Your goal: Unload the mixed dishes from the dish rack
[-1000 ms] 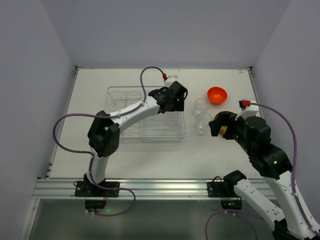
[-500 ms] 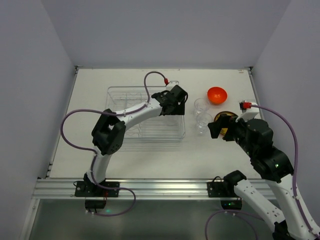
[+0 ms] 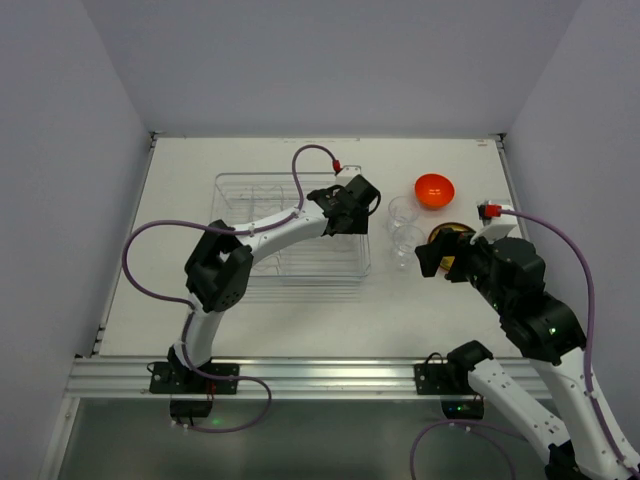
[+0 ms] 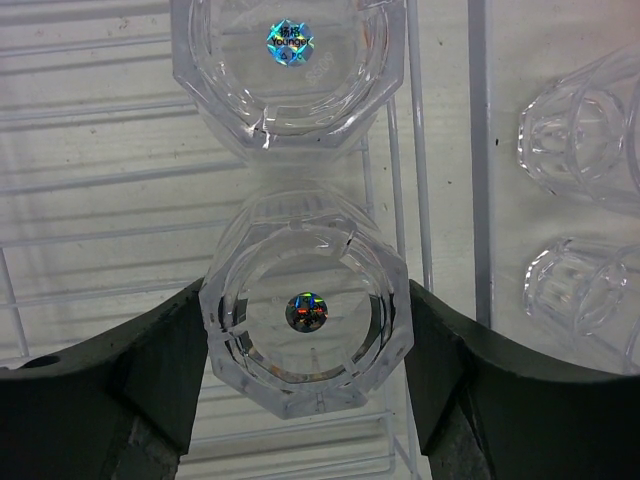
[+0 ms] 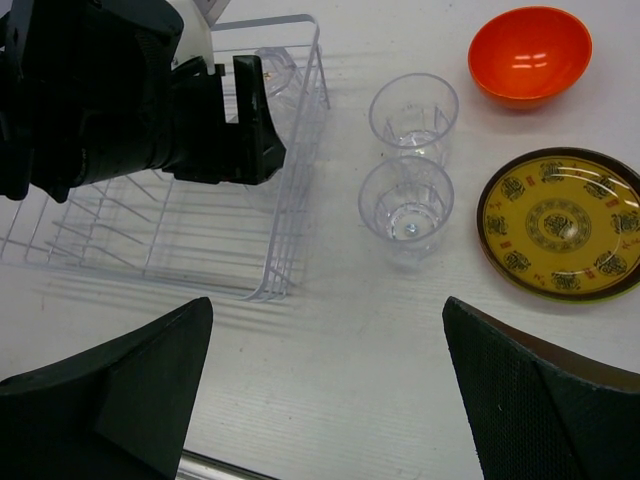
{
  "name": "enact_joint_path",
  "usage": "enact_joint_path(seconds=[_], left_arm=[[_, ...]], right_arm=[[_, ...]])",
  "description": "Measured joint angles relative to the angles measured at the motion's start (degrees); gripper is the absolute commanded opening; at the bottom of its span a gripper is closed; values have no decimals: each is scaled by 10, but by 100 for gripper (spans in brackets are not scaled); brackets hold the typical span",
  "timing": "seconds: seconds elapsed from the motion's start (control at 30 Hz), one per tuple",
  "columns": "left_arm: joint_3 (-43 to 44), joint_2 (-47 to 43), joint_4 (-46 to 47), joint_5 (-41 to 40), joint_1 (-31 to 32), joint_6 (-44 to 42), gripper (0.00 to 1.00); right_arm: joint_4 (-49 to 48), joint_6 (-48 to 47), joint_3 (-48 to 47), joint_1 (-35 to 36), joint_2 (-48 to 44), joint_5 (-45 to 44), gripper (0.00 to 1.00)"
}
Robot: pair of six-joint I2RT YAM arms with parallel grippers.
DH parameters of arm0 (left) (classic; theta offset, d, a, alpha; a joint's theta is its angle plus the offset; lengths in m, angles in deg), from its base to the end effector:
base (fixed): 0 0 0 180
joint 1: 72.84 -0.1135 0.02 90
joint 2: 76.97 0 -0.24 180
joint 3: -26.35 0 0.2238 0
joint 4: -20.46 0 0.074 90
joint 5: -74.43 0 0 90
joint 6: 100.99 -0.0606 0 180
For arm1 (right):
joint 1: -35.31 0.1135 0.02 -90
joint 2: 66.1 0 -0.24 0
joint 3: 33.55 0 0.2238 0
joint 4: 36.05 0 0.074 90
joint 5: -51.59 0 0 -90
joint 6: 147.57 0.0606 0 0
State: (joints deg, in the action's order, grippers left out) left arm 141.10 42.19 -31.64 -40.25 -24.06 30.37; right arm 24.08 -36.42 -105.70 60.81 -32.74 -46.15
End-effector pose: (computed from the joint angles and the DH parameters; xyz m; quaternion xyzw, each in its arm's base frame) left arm 0.3032 -0.3077 0.1982 -0.0009 0.9375 -0.0547 0.3437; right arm 0.1108 0.0438 0.3369 0.0068 0.8248 0.1716 0.5388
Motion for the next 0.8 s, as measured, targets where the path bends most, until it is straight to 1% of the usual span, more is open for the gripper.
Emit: enact_joint_path(seconds=[0.07, 0.1, 0.13, 0.2, 0.3, 0.37, 0.47, 0.5, 0.57, 0.63, 0.73, 0.8], left_arm=[[-2, -2, 0, -1, 0, 1, 7], [-10, -7, 2, -2, 0, 4, 2], [-29, -20, 7, -6, 0, 10, 0], [-72, -56, 9, -10, 0, 17, 0], [-157, -140, 16, -11, 0, 29, 0], [-216, -218, 29, -11, 1, 31, 0], [-280, -324, 74, -1, 2, 26, 0], [-304, -362, 107, 9, 2, 22, 0], [-361, -442, 189, 57, 2, 6, 0], [-409, -497, 268, 111, 3, 0, 0], [-483, -550, 413, 212, 7, 5, 0], [-530, -565, 511, 273, 10, 24, 0]], right_arm=[[0, -1, 1, 0, 0, 0, 99], [-1, -2, 1, 0, 0, 1, 99], [-1, -2, 2, 0, 0, 1, 99], [-5, -2, 7, 0, -1, 6, 99], [-16, 0, 18, 0, -2, 24, 99], [-33, 5, 36, 0, -2, 51, 99], [-69, 18, 65, 0, 0, 118, 99], [-88, 22, 77, 0, -1, 147, 99], [-135, 39, 103, 0, -2, 215, 99], [-191, 61, 128, 0, -8, 282, 99], [-291, 108, 165, 0, -20, 382, 97], [-358, 140, 177, 0, -24, 437, 93]])
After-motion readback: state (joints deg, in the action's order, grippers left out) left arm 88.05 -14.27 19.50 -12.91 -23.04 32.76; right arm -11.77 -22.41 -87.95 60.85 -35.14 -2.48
